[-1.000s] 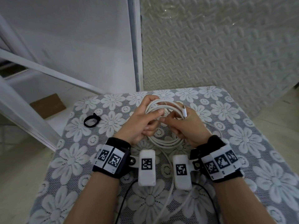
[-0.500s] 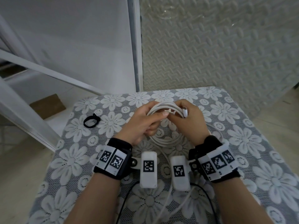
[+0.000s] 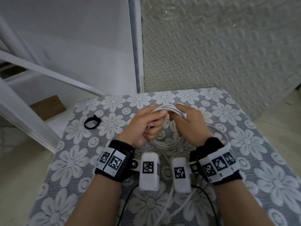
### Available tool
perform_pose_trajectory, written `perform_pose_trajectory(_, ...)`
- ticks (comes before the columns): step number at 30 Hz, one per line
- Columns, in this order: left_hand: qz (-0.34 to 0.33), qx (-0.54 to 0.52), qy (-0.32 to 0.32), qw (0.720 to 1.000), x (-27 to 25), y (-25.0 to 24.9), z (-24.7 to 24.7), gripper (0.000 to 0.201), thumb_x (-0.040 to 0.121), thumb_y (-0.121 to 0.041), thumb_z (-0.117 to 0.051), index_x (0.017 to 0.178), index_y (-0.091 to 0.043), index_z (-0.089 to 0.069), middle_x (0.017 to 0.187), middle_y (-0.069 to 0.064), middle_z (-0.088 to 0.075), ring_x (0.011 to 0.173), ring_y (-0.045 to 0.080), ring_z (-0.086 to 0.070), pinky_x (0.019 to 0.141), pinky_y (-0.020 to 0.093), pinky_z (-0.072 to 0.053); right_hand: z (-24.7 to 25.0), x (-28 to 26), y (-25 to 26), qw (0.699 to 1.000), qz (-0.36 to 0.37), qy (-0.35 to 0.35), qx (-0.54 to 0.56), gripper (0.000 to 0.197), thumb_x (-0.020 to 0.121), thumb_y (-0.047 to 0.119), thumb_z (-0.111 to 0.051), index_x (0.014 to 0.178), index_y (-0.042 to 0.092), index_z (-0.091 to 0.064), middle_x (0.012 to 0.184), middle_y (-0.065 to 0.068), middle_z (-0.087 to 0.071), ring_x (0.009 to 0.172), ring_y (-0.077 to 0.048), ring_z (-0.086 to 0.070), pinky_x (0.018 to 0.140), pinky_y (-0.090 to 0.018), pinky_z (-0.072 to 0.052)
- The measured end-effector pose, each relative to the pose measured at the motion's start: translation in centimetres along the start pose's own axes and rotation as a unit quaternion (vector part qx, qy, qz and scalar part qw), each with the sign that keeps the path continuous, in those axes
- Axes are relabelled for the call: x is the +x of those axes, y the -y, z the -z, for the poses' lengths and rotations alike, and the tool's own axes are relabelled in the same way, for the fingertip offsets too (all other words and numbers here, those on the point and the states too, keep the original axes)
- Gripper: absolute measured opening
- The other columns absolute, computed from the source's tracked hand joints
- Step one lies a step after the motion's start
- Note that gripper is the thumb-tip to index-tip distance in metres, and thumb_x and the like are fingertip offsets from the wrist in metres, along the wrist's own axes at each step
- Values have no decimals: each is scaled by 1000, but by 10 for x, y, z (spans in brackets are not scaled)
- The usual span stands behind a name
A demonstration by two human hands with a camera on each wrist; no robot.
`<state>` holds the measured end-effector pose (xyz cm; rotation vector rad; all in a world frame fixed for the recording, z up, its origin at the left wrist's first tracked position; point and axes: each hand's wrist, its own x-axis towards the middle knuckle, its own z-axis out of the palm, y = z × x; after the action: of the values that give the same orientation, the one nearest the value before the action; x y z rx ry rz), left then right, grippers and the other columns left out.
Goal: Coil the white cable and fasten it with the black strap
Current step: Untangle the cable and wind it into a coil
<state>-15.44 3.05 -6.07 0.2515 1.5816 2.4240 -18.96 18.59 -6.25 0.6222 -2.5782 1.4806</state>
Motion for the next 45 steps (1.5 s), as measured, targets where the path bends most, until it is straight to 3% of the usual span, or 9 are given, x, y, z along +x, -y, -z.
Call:
perform_pose_trajectory(6,15,-45,11,999,0,-3,1,16,89,-15,-45,77,-9,-53,43,-10,-28,30,-1,-21,35,6,-13,0,0,0,999,28,-35,-4,29,87,24,-61,59,16,-65,79,9,-52,83,-7,-51,73,-21,-40)
perform_pose_trajectory(13,-22,-43,-56,997,2,-2,1,15,84,-15,-52,73,-6,-55,41,-10,-32,30,0,-26,30,10,-20,-2,-3,4,990,-55,-10,128,37,93,23,-55,59,7,-53,36,3,-48,32,-13,-48,37,-20,-39)
perform_pose_trajectory(16,-40,-46,-71,996,3,-1,0,23,84,-13,-54,62,-14,-61,43,-8,-35,35,4,-34,36,16,-33,-3,-2,5,978,-94,-38,182,36,91,24,-58,58,10,-55,31,4,-39,25,-12,-37,33,-18,-32)
perform_pose_trajectory(21,-58,-61,-25,996,4,0,-2,14,92,-14,-47,85,-3,-52,48,-6,-41,40,7,-43,50,24,-50,0,0,6,942,-152,-47,295,30,88,20,-62,61,7,-58,39,4,-42,28,-5,-29,32,-14,-22)
perform_pose_trajectory(27,-60,-60,15,996,4,-1,-2,19,95,-20,-41,88,-7,-52,47,-10,-30,34,0,-22,35,14,-23,2,0,8,925,-160,-3,345,32,94,20,-53,63,11,-51,37,9,-29,31,-3,-20,32,-11,-16)
perform_pose_trajectory(32,-64,-65,10,996,5,0,-1,20,94,-17,-40,88,-6,-55,48,-9,-32,36,1,-24,36,16,-21,0,-2,9,913,-154,-4,378,32,95,18,-50,64,11,-50,37,10,-28,31,-2,-19,33,-12,-13)
perform_pose_trajectory(37,-57,-113,-14,992,4,-1,0,37,90,-27,-45,111,2,-54,80,11,-65,76,21,-63,75,31,-53,5,3,4,859,-147,-63,486,34,95,25,-48,64,14,-50,37,10,-30,32,-2,-21,31,-14,-19)
perform_pose_trajectory(41,24,-99,-39,994,6,2,1,67,89,-52,-37,127,3,-49,123,26,-57,114,33,-57,101,39,-46,10,5,2,817,-109,-112,555,35,97,31,-43,67,14,-47,40,10,-28,36,-4,-25,35,-17,-26)
perform_pose_trajectory(45,132,-64,40,988,6,9,-10,82,83,-67,-28,127,-1,-51,122,29,-58,117,38,-55,104,44,-41,10,6,5,801,-91,-139,576,36,96,35,-42,66,14,-45,41,9,-27,38,-5,-25,38,-18,-28)
